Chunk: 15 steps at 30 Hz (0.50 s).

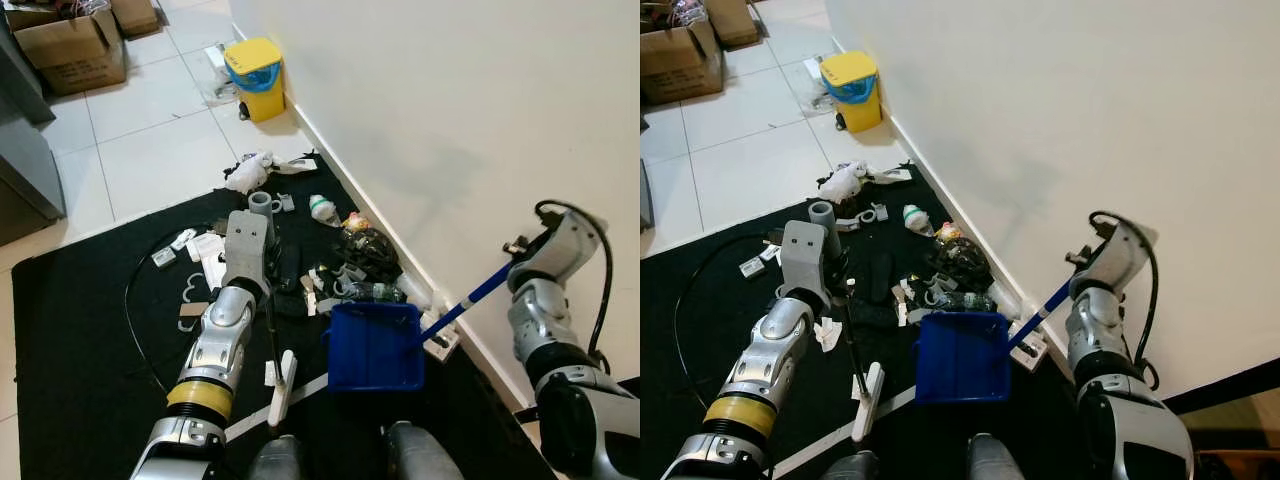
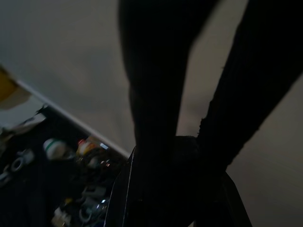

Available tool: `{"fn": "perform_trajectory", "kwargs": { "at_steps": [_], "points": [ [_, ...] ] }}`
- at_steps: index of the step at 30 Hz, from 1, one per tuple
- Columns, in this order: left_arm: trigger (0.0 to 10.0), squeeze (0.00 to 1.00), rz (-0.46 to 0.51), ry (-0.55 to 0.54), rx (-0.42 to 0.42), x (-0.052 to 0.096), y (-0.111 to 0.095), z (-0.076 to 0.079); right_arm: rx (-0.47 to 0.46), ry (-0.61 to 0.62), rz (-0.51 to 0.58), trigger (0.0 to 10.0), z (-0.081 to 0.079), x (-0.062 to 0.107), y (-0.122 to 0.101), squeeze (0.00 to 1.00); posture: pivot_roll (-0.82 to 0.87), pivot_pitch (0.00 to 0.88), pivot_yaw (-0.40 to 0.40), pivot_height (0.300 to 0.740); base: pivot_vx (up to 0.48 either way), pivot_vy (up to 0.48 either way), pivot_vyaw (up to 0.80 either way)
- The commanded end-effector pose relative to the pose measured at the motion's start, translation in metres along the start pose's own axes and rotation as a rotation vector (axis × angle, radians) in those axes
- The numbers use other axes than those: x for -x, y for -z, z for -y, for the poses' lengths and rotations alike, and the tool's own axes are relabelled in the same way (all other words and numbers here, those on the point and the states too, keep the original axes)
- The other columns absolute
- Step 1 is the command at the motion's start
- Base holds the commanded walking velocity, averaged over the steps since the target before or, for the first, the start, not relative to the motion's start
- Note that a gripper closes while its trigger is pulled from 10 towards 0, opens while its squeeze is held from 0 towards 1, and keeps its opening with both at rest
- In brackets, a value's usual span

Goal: Sweep floor

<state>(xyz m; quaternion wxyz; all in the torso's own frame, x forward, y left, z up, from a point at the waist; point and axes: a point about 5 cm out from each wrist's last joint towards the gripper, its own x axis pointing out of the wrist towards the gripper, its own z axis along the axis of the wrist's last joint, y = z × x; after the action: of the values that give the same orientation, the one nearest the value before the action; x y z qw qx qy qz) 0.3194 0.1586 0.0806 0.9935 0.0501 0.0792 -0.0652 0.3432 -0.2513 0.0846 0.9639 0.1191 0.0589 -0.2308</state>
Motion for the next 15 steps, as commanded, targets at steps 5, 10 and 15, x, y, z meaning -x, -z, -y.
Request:
{"fn": "perform_trajectory", "kwargs": {
  "at_steps": [5,10,15],
  "points": [
    [10.0,0.00,-0.020,0.036,-0.008,-0.002,0.004,0.011,-0.033,-0.026,0.028,10.0,-0.018,-0.010,-0.023,0.00,-0.02,0.142,0.028,0.740,0.000,0.000,0.00],
    [10.0,0.00,-0.011,0.046,-0.024,-0.002,0.002,0.011,0.049,-0.157,0.049,10.0,-0.043,-0.011,-0.033,0.00,-0.01,0.145,-0.010,0.740,0.000,0.000,0.00],
    [10.0,0.00,-0.010,0.009,-0.030,0.001,0.005,0.002,0.107,-0.248,0.040,10.0,-0.046,-0.001,-0.013,0.00,0.00,0.141,-0.044,0.740,0.000,0.000,0.00]
  ]
}}
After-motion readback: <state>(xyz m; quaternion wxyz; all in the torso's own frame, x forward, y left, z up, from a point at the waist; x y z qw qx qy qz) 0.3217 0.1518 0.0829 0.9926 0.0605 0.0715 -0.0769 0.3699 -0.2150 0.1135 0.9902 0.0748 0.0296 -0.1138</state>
